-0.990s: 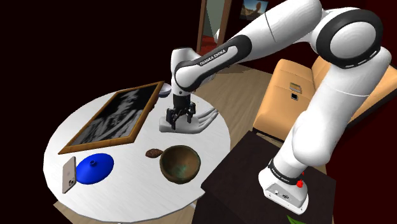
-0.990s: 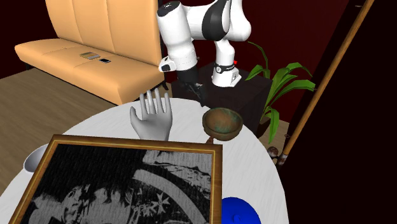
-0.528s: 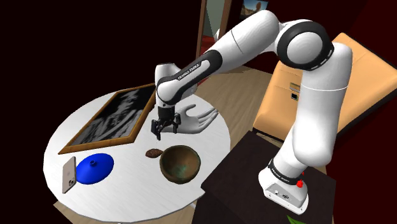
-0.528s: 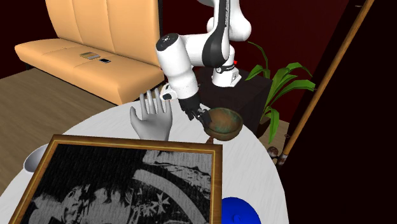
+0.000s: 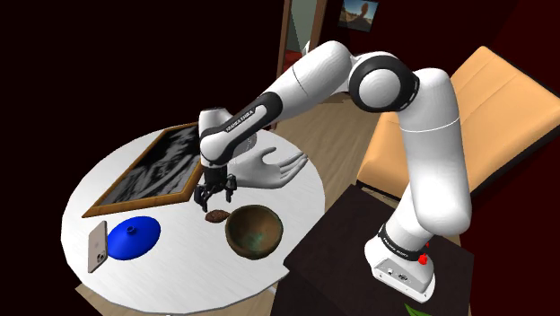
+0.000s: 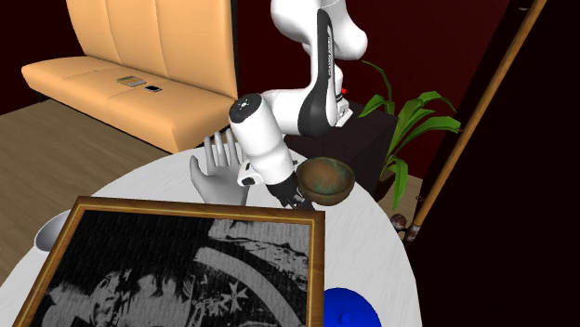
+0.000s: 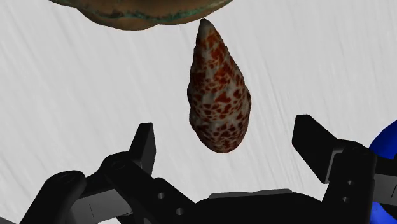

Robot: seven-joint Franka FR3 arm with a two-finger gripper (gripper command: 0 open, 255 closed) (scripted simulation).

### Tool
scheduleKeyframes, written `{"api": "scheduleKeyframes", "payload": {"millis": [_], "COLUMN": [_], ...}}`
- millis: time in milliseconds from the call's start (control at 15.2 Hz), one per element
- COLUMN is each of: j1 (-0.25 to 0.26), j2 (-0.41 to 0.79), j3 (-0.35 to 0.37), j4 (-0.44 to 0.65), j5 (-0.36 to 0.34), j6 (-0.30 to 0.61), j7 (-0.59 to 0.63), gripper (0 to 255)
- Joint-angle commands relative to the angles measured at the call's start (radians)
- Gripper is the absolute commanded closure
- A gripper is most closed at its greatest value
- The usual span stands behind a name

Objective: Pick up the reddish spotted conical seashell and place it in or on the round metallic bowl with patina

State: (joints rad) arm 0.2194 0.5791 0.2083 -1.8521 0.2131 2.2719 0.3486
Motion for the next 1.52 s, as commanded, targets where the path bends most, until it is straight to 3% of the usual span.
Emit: {"api": "scheduleKeyframes", "payload": {"millis": [0,264,792,858,1452], "j1": [0.006,0.016,0.016,0.016,0.016], "j2": [0.019,0.058,0.057,0.057,0.058], "j3": [0.002,0.003,0.003,0.003,0.003], "j4": [-0.002,-0.010,-0.010,-0.010,-0.010], "j5": [0.001,0.002,0.002,0.002,0.002], "j6": [0.023,0.070,0.070,0.070,0.070], "j7": [0.001,0.000,0.000,0.000,0.000], "gripper": [0,0,0,255,255]}}
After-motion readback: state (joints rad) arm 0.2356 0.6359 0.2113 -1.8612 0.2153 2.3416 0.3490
